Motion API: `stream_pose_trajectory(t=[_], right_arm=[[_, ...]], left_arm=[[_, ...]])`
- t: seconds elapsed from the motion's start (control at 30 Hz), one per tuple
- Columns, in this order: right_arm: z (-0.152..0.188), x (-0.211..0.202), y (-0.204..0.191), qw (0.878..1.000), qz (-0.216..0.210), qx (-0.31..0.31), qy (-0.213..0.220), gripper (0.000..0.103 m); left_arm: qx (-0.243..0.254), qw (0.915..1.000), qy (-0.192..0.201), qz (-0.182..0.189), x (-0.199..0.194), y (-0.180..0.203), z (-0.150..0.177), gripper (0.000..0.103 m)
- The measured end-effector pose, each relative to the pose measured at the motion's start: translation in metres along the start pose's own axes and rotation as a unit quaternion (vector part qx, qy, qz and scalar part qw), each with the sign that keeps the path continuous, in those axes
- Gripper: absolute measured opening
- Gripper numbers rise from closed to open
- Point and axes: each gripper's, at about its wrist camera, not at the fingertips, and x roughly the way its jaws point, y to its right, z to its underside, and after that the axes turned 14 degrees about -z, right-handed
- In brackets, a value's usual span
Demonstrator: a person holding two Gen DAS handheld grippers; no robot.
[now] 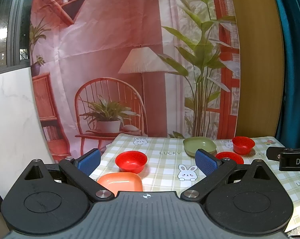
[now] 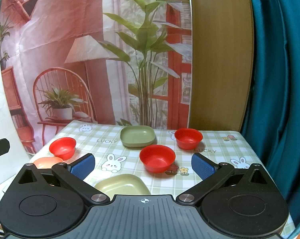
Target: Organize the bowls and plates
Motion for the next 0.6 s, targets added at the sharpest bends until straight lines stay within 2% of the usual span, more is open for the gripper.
stream_pose_trajectory(t=[0.6], right_arm=[[-0.0006,0.0001,-0.0003,1.000,0.001,-0.002,0.000,0.103]], left_arm=[[0.000,1.0000,-0.006,0.003,0.0017,0.0007,0.0013,0.102]])
